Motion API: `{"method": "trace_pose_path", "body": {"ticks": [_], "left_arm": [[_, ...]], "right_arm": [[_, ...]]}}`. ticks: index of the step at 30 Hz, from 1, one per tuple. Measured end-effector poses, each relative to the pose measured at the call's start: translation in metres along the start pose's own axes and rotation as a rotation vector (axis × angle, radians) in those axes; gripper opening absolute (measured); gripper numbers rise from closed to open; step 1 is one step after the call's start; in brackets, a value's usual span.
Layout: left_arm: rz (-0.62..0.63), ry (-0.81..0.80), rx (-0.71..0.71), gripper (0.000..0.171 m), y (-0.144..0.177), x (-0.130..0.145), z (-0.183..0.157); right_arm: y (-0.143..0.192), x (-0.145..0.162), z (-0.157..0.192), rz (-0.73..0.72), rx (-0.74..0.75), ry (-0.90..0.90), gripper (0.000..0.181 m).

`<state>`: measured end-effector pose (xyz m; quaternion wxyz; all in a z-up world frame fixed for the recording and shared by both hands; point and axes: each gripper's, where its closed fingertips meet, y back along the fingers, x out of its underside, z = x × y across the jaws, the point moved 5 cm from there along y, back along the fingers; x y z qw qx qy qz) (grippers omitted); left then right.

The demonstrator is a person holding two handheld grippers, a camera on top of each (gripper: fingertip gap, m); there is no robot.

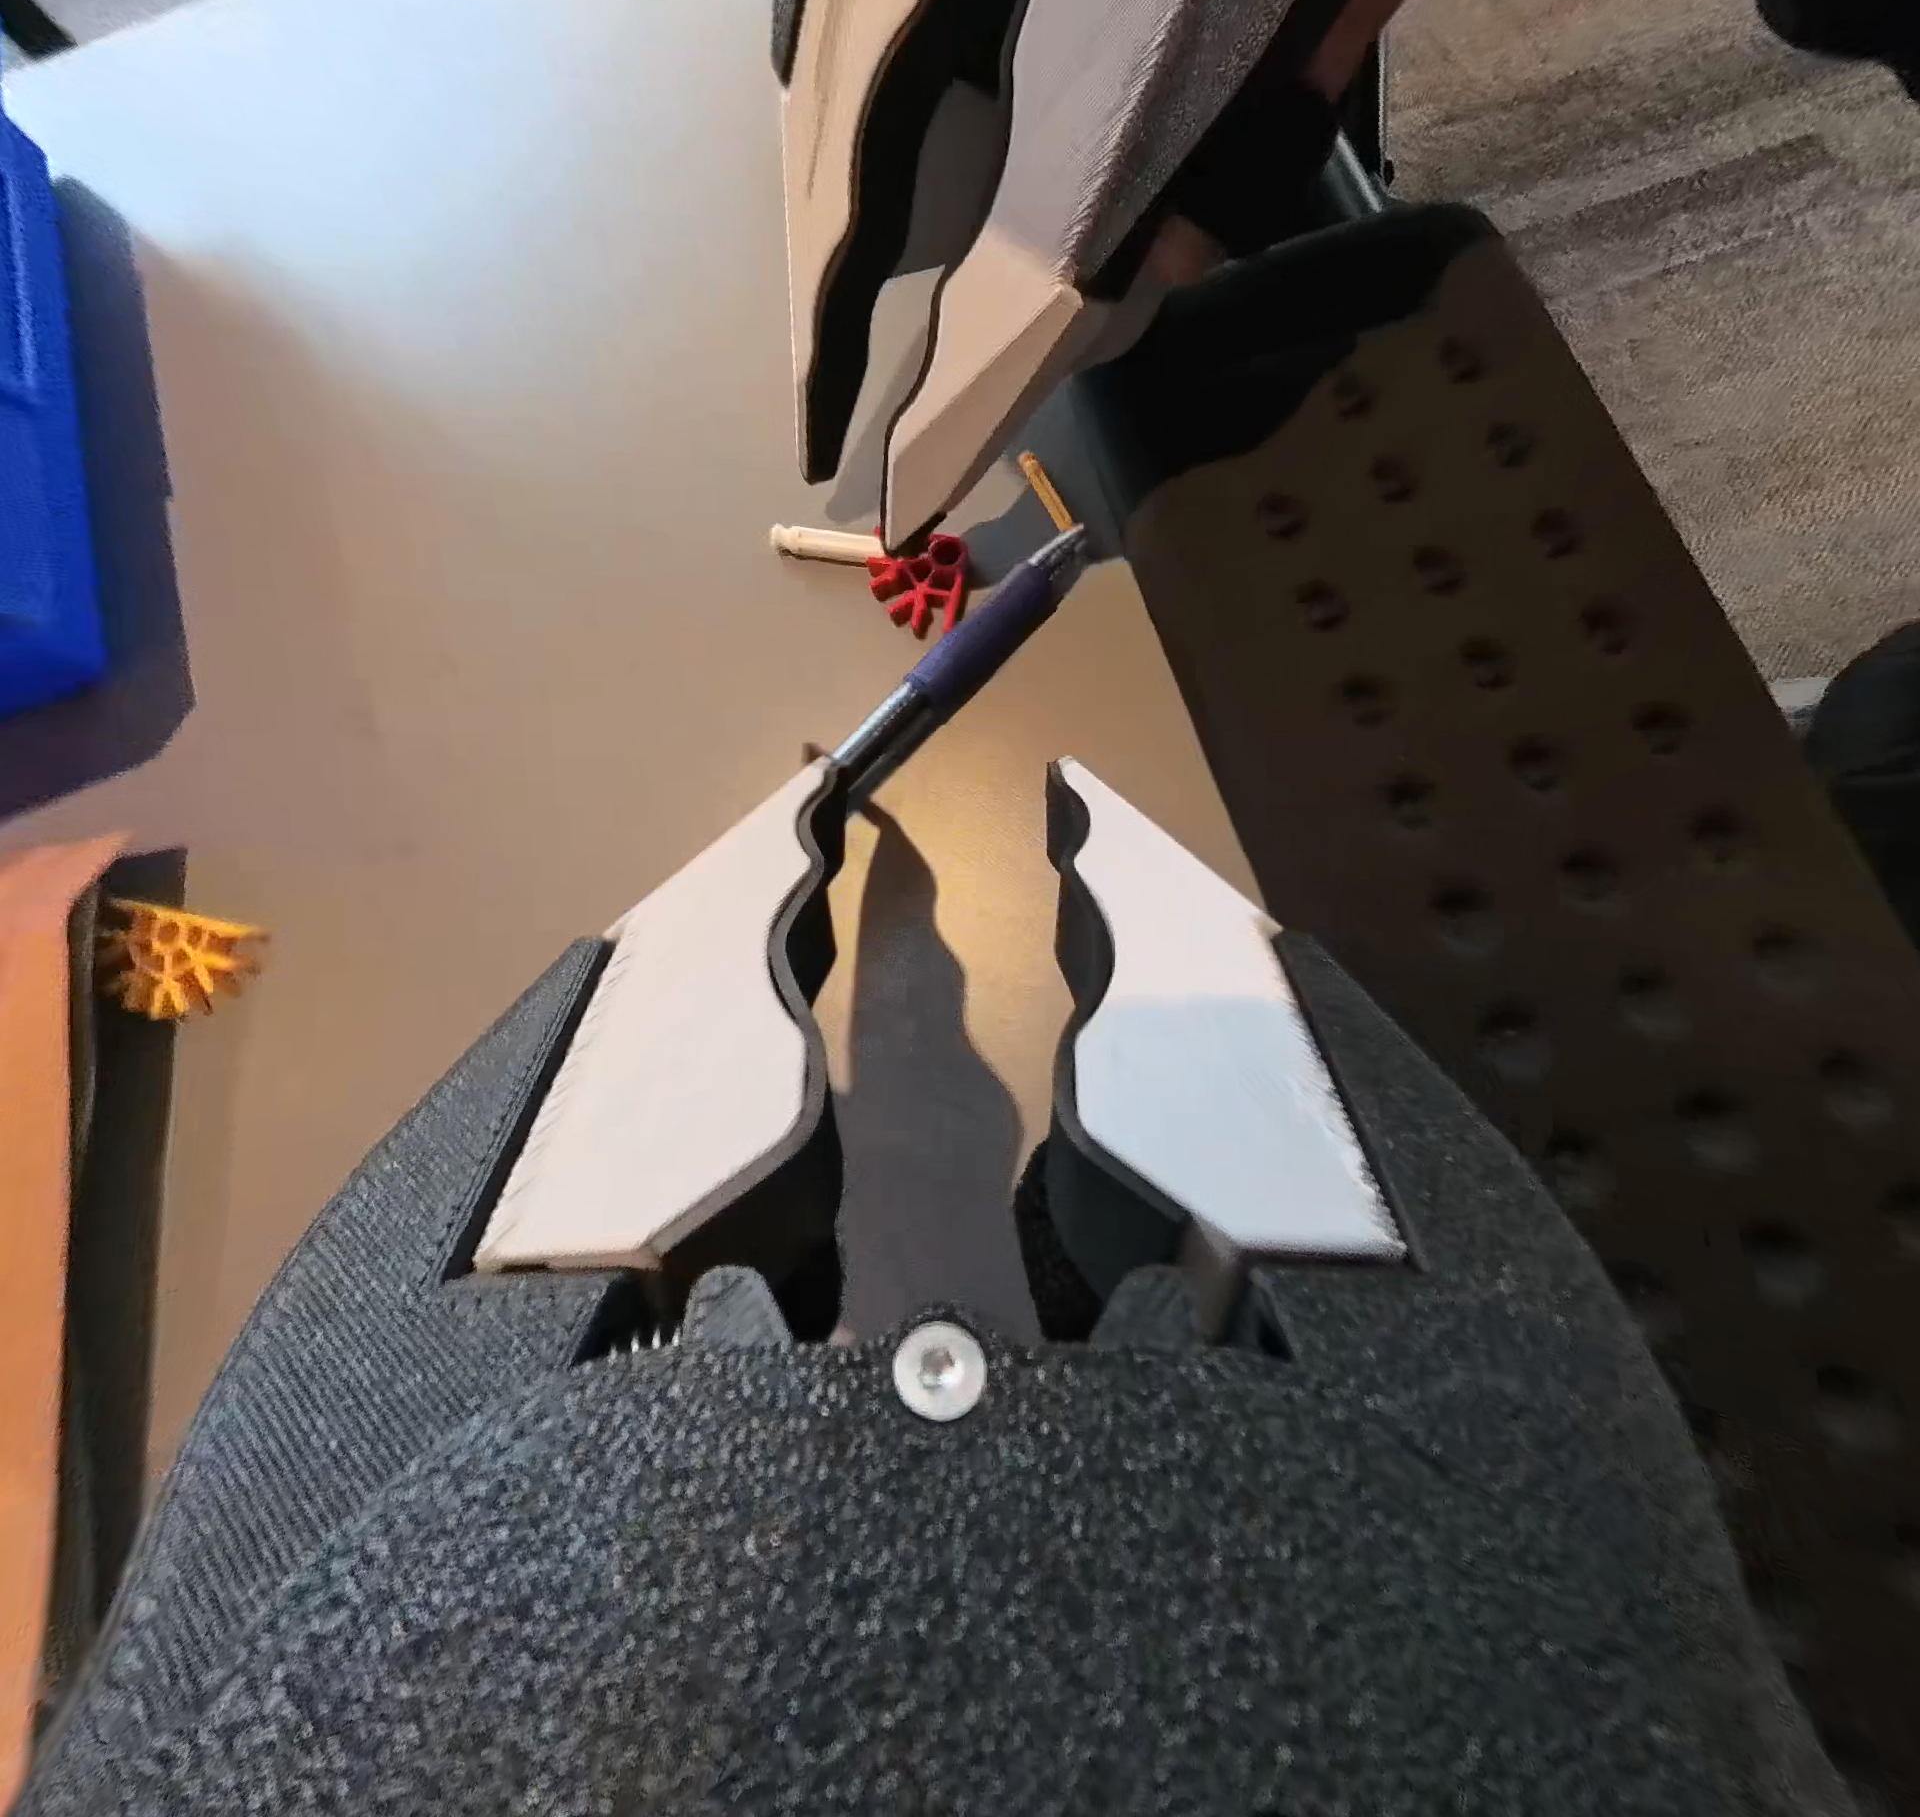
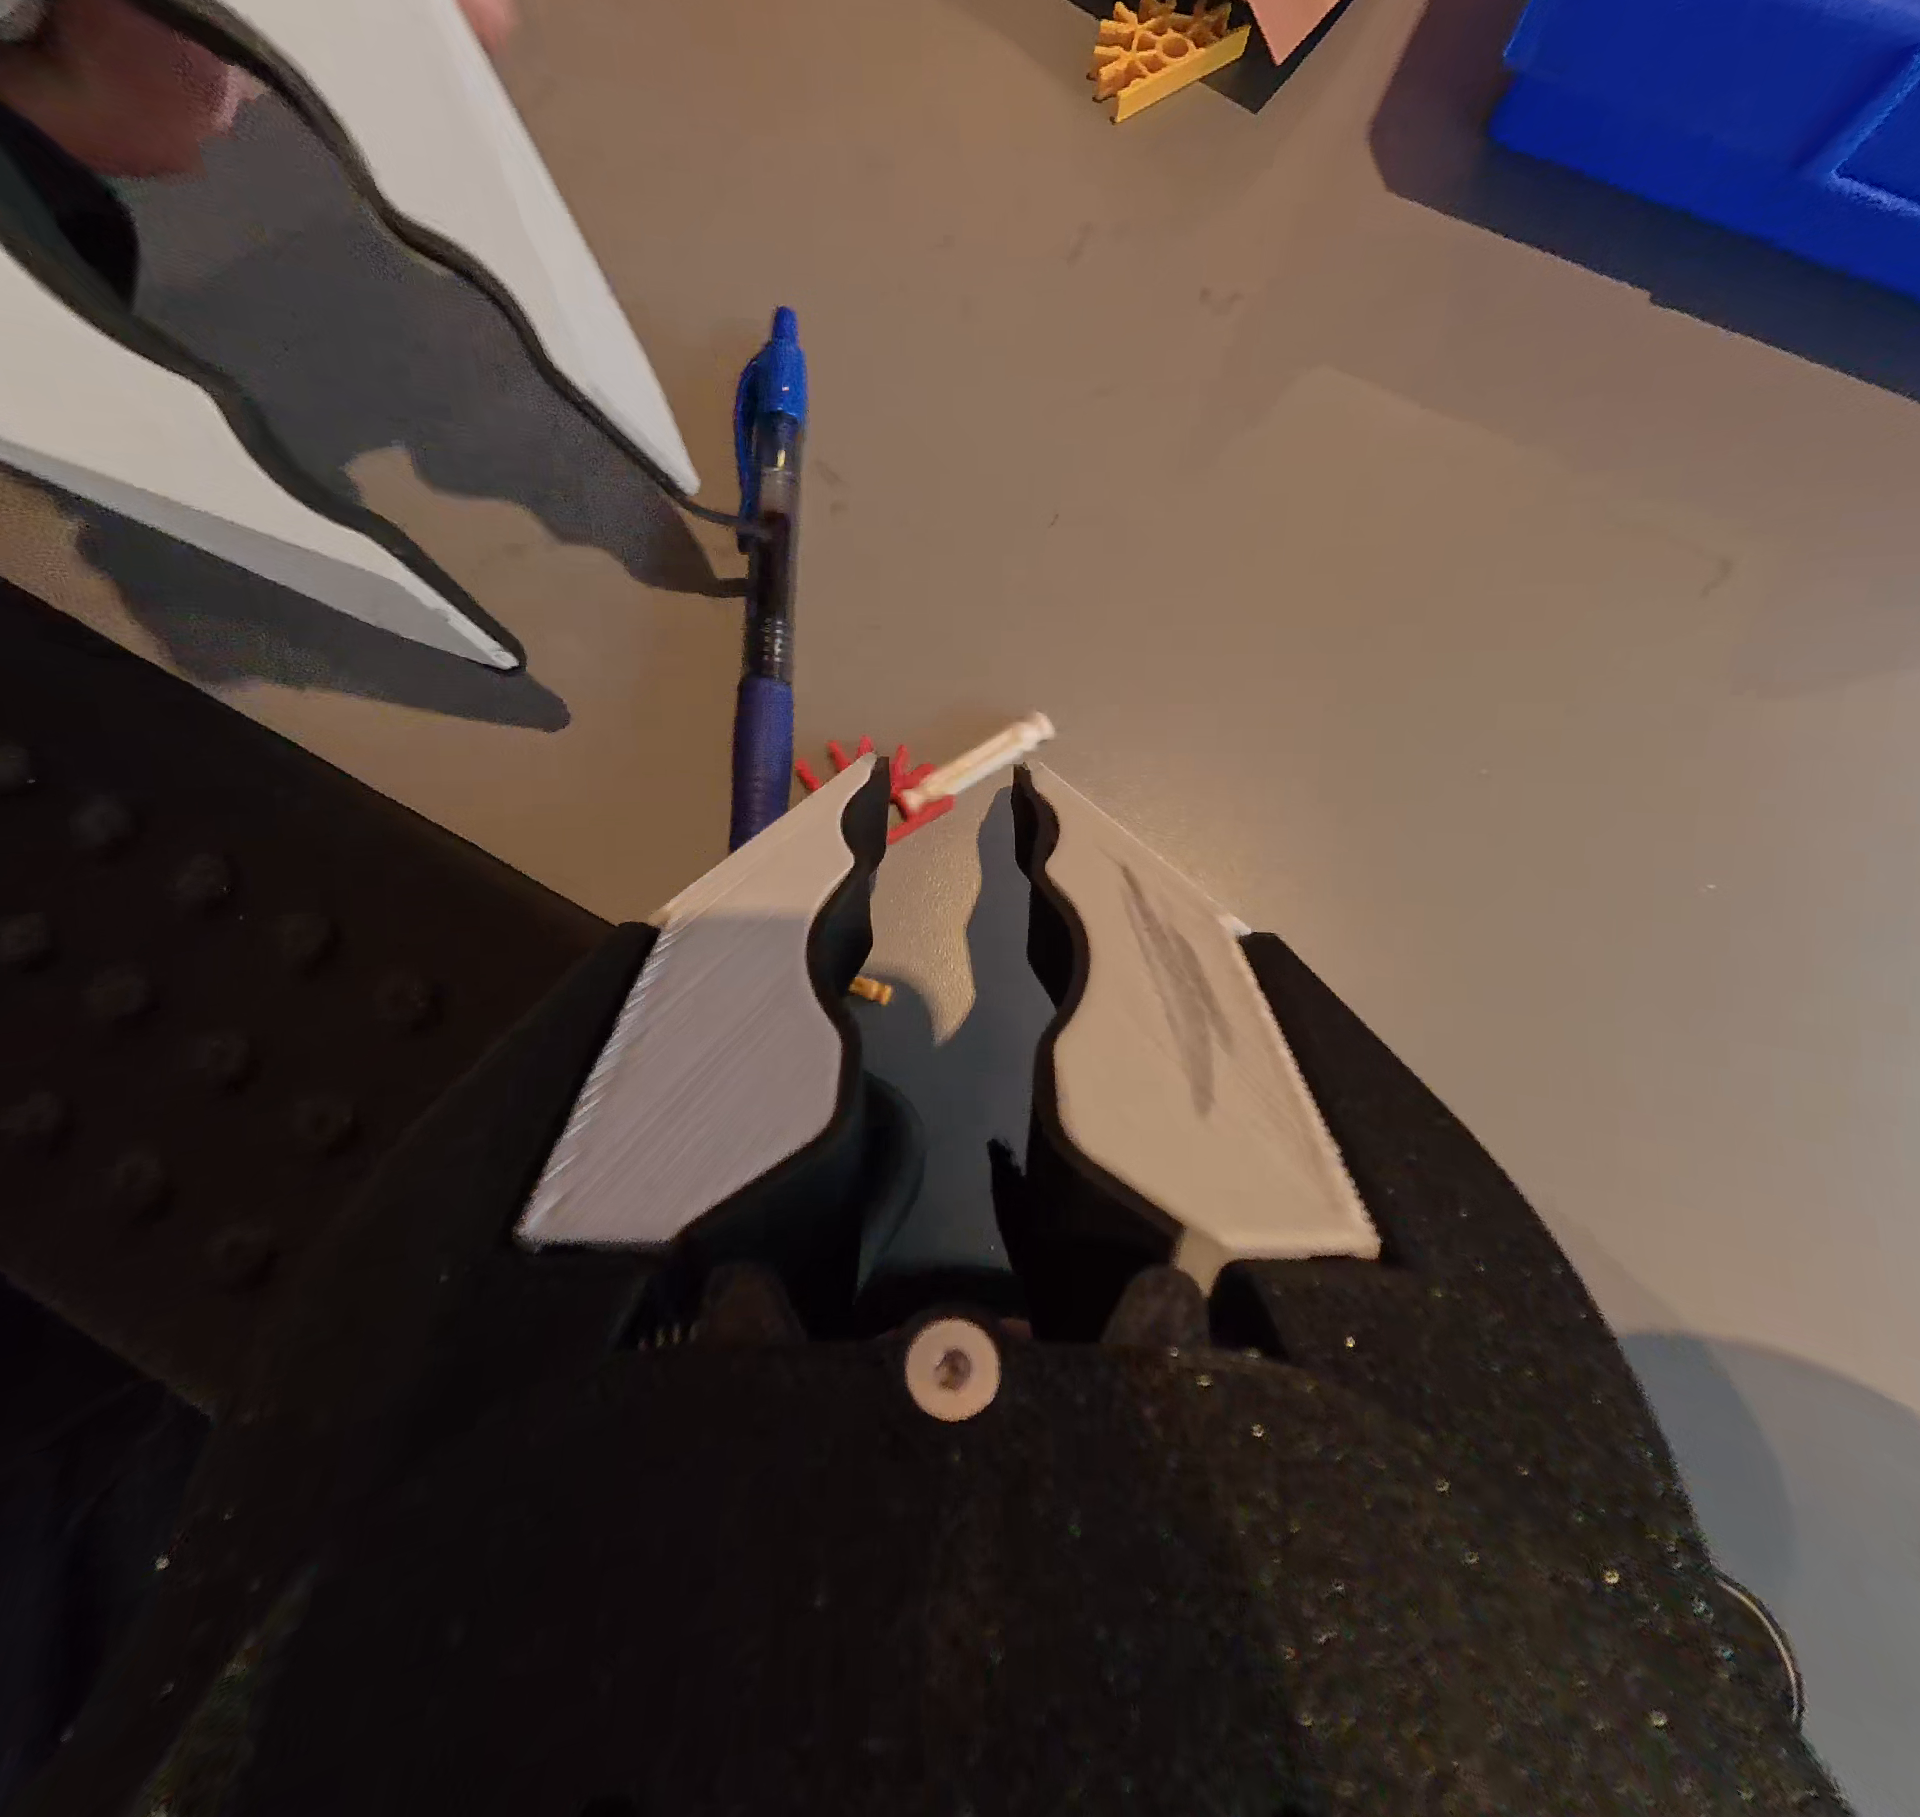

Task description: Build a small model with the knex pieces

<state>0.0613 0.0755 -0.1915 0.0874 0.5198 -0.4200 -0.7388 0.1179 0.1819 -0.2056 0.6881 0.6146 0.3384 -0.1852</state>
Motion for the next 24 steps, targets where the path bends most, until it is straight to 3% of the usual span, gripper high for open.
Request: {"method": "trace_pose_path", "body": {"ticks": [7, 24], "left_arm": [[0.097, -0.110, 0.083, 0.035, -0.020, 0.003, 0.018], [0.074, -0.230, 0.217, 0.038, -0.026, -0.015, 0.034]], "right_arm": [[-0.003, 0.000, 0.001, 0.014, -0.036, 0.005, 0.023], [-0.003, 0.002, 0.007, -0.001, -0.156, 0.025, 0.025]]}}
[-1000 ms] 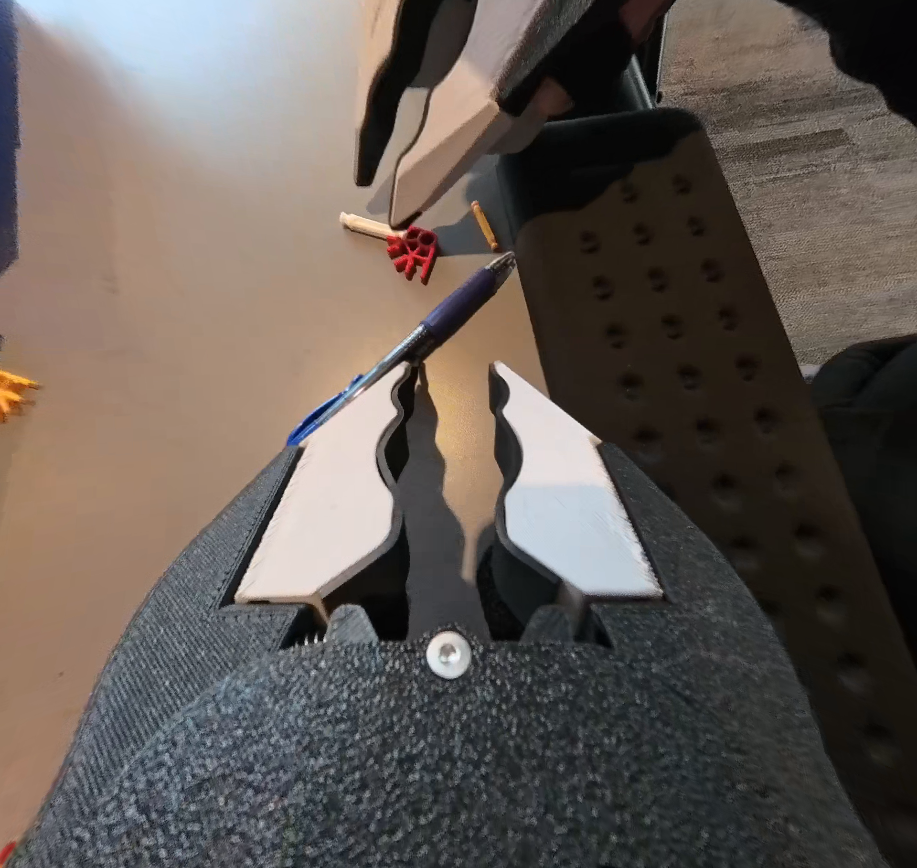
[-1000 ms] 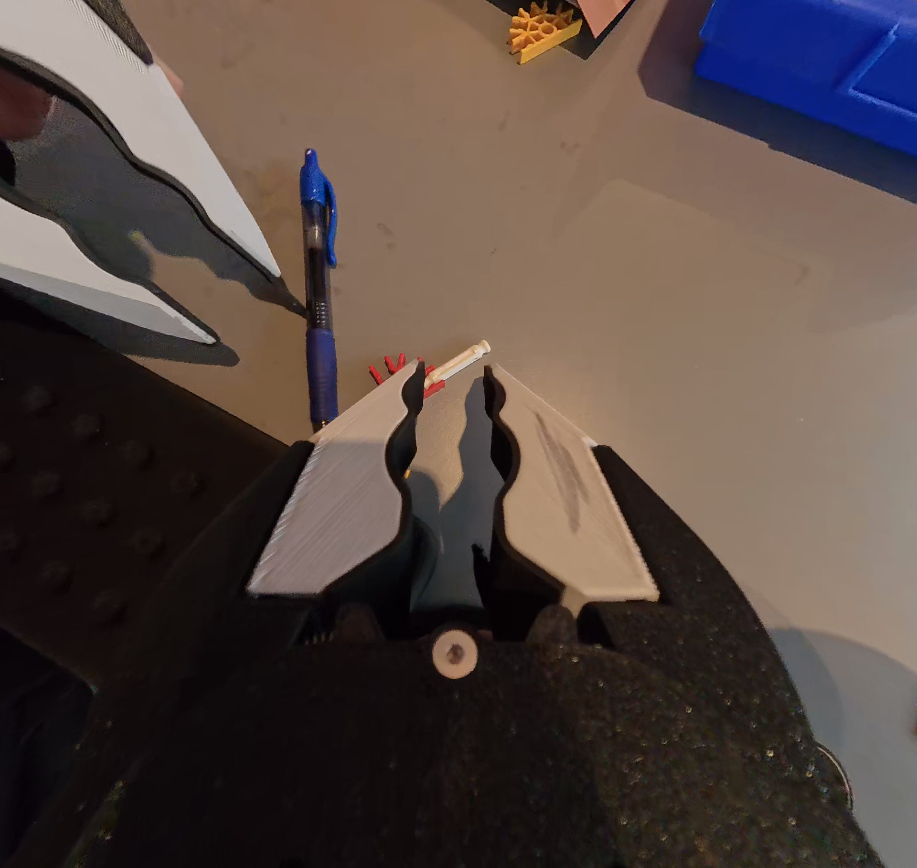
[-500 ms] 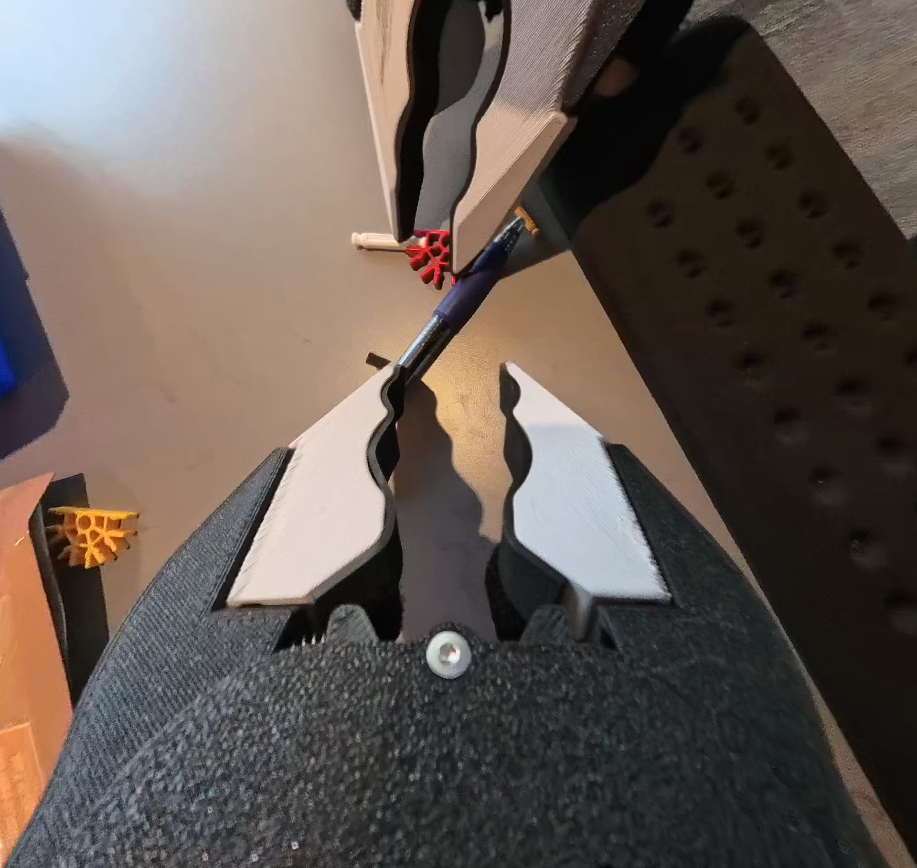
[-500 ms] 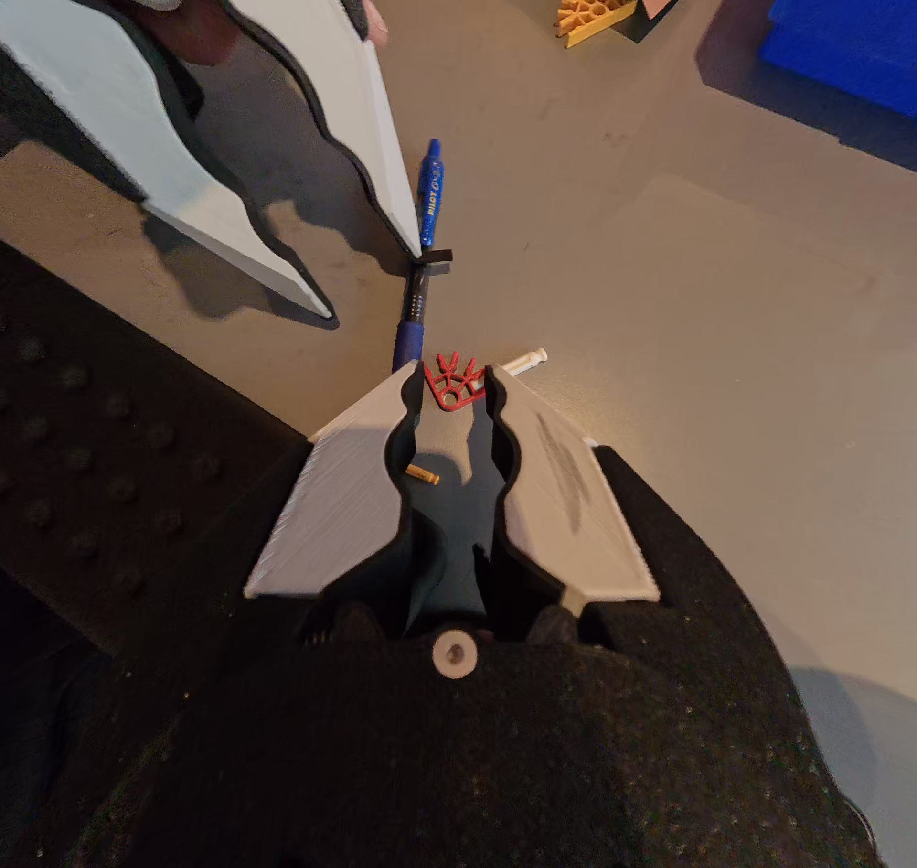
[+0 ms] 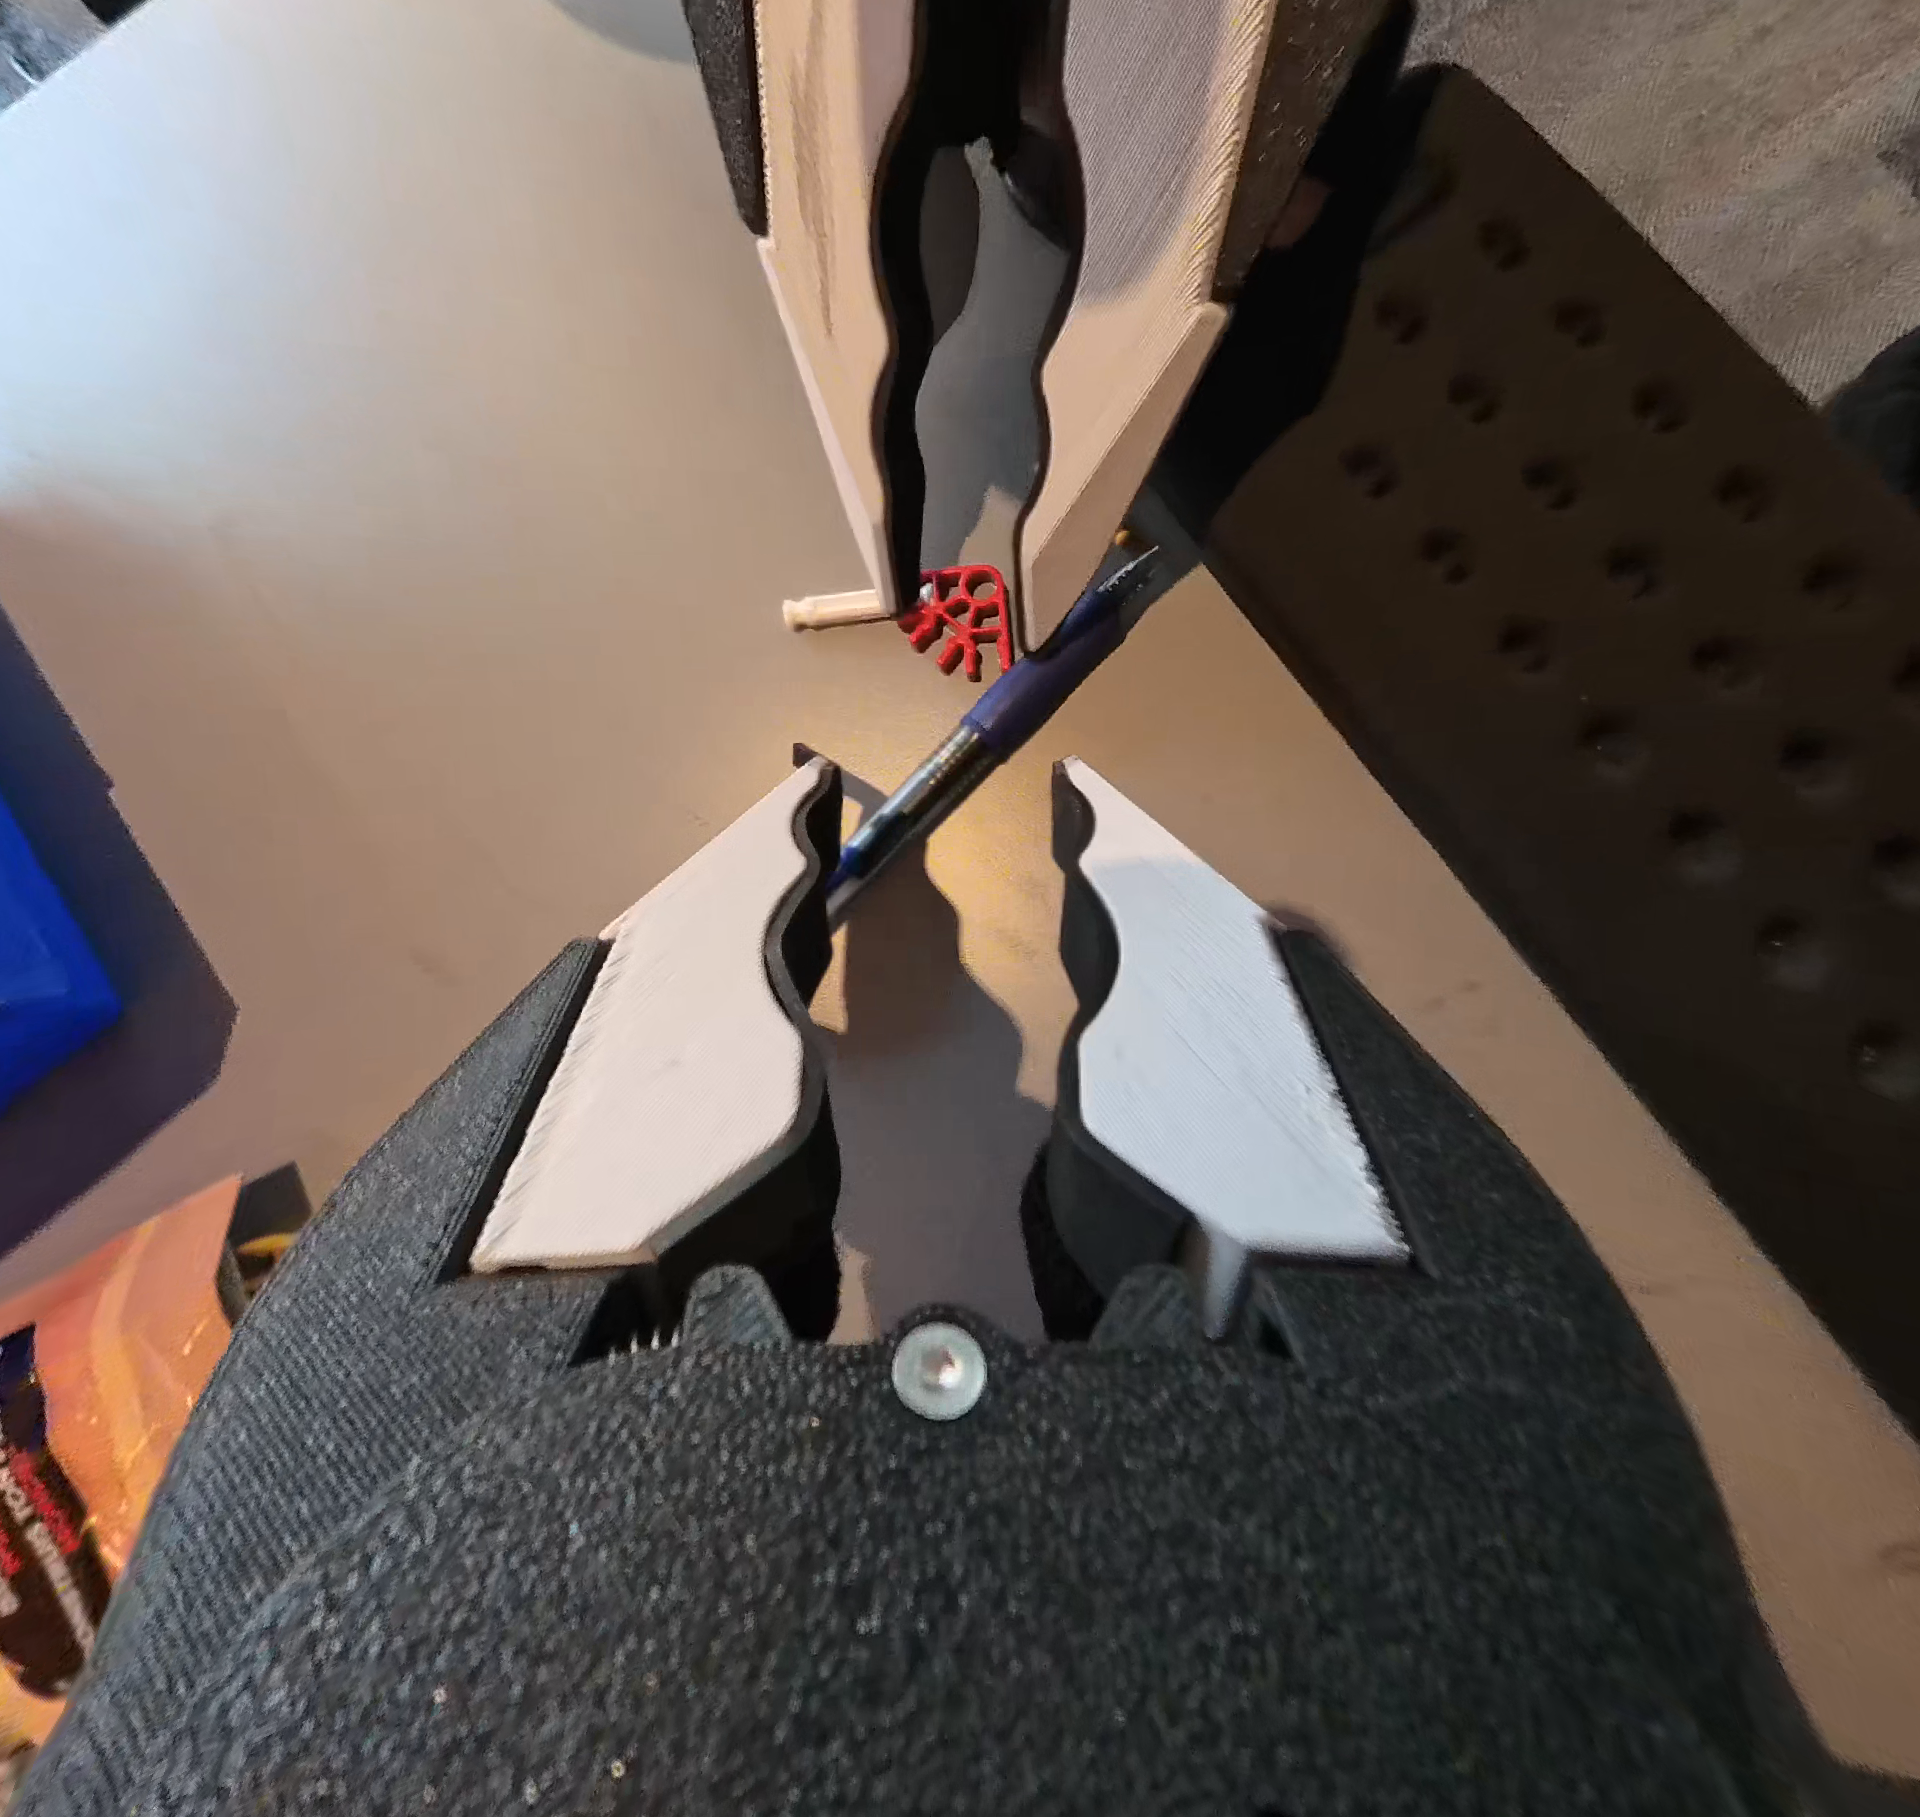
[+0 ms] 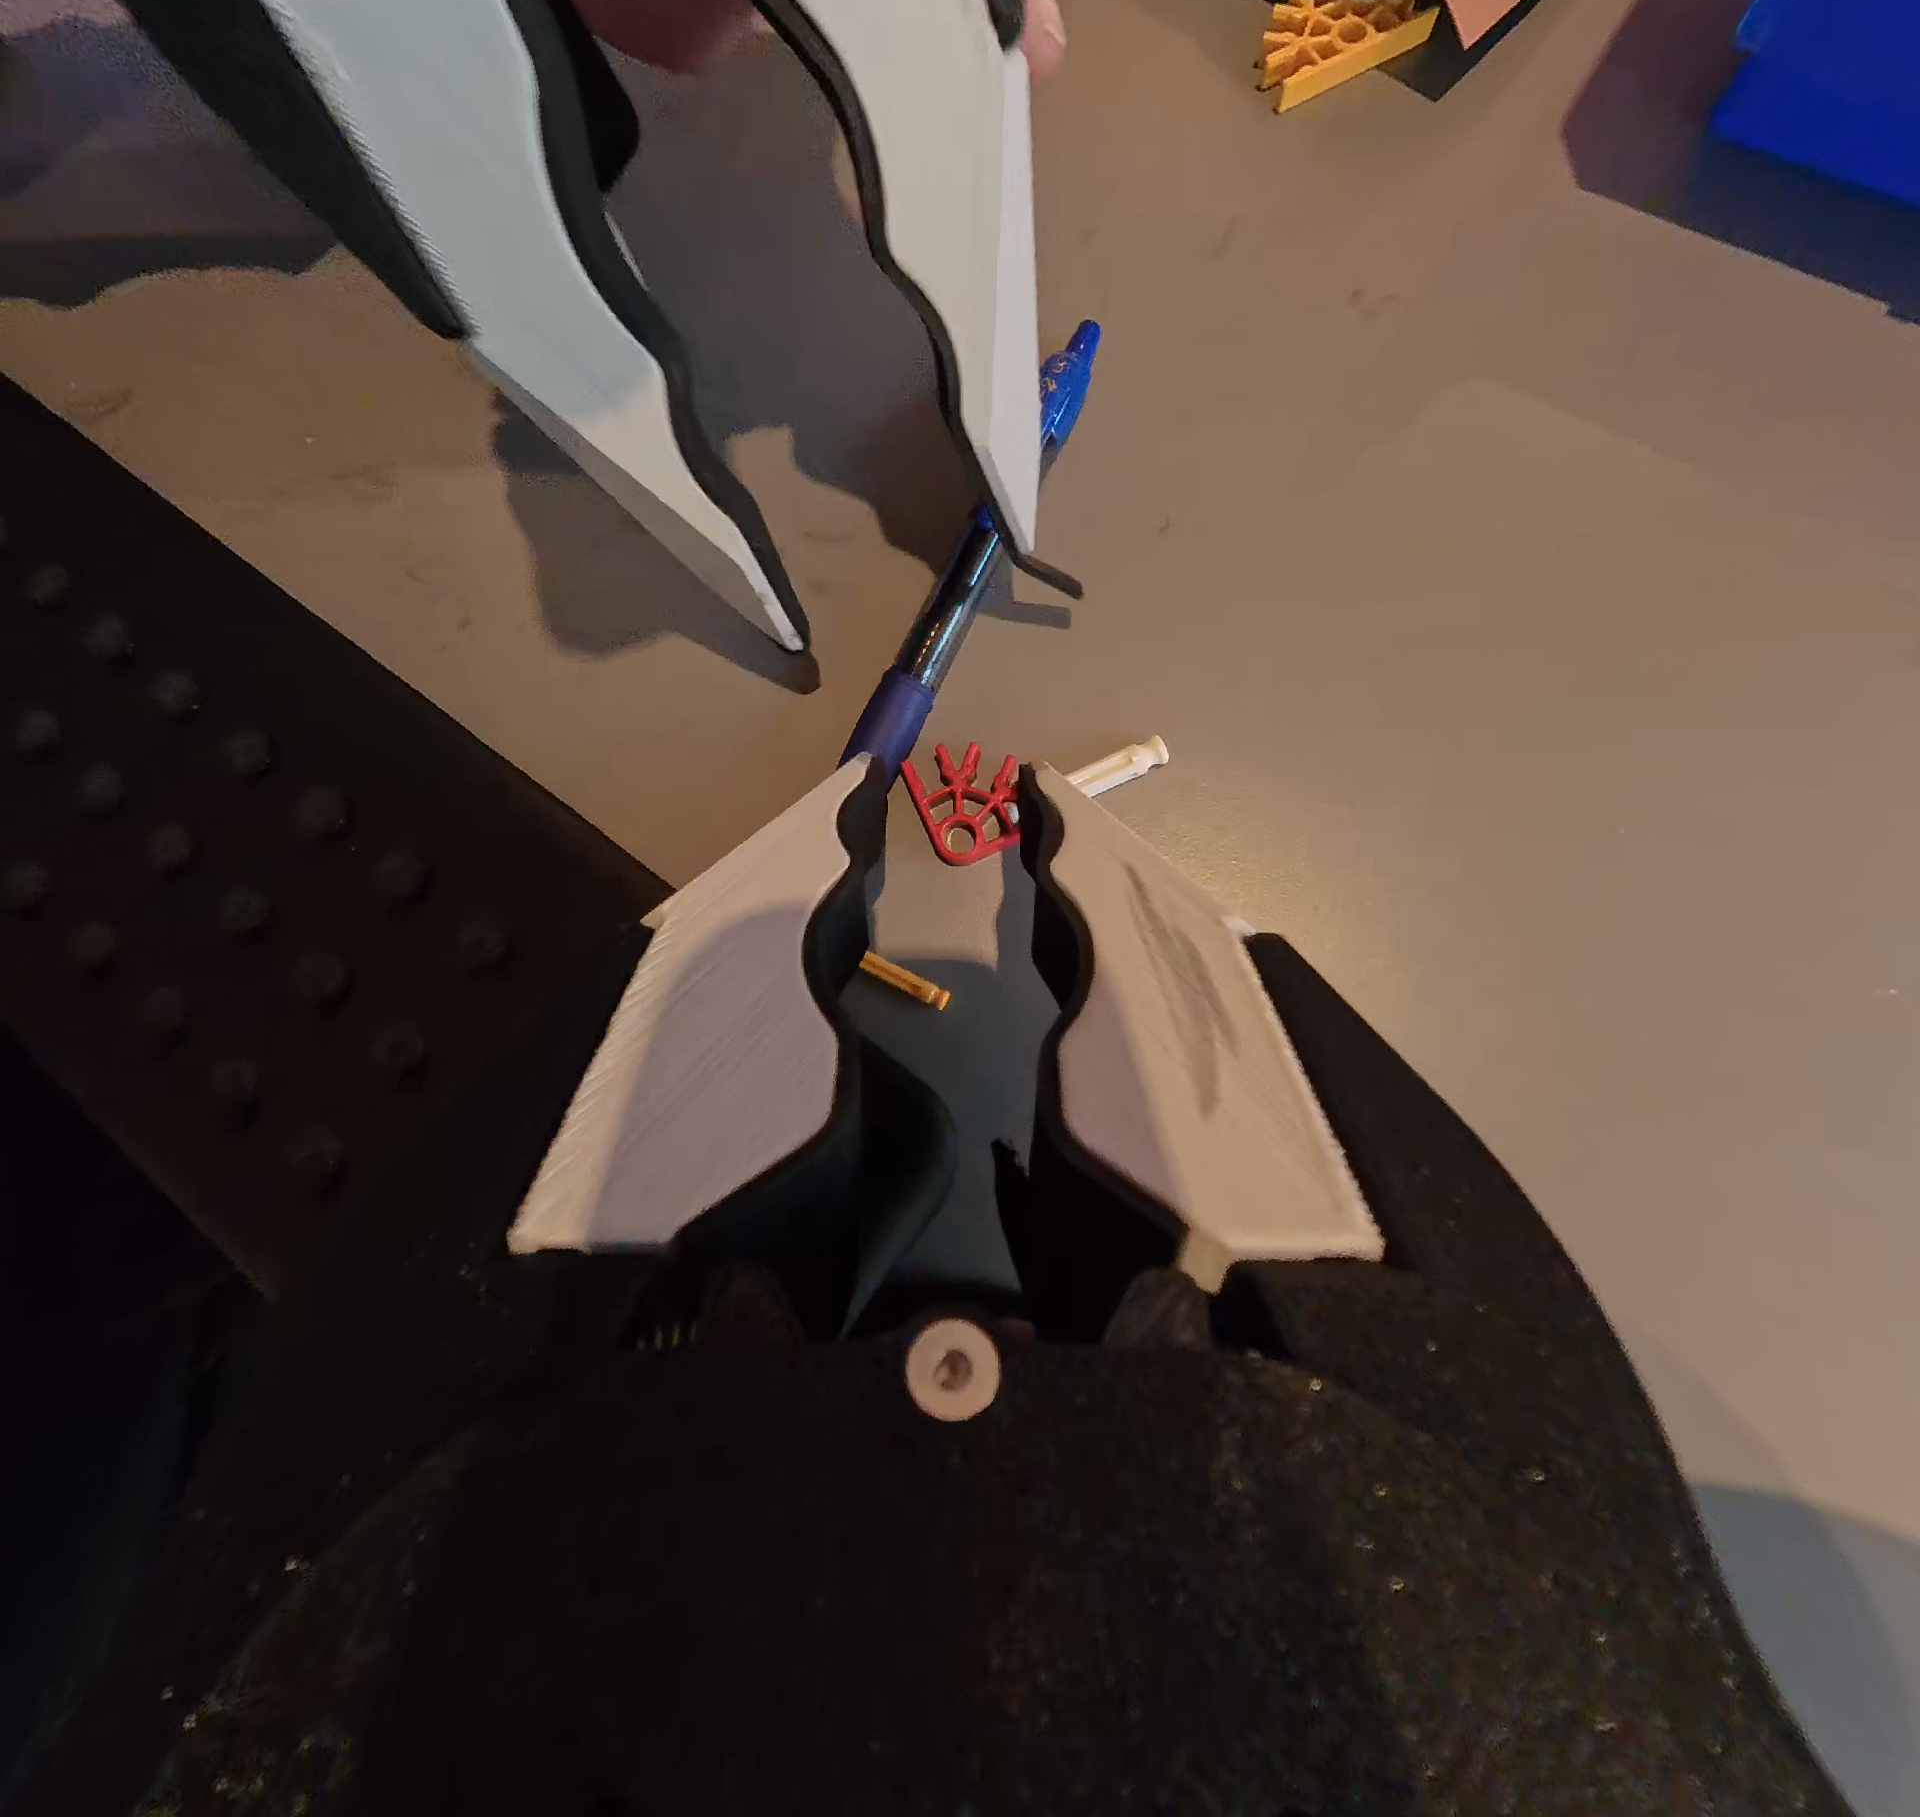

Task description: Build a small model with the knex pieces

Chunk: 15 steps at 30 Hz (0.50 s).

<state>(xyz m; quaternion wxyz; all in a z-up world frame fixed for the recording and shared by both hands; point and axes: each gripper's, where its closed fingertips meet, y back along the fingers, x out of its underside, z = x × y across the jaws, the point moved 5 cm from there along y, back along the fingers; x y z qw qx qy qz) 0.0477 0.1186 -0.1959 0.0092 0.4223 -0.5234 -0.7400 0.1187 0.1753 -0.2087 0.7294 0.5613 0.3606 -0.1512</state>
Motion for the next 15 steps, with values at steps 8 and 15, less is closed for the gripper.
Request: {"method": "trace_pose_path", "body": {"ticks": [8, 15], "left_arm": [[0.066, -0.015, 0.102, 0.017, -0.014, 0.008, 0.001], [0.083, 0.035, 0.028, 0.008, -0.003, 0.019, -0.013]], "right_arm": [[0.000, 0.001, 0.000, -0.017, -0.027, -0.010, 0.025], [0.003, -0.001, 0.000, -0.045, -0.036, 0.000, 0.025]]}}
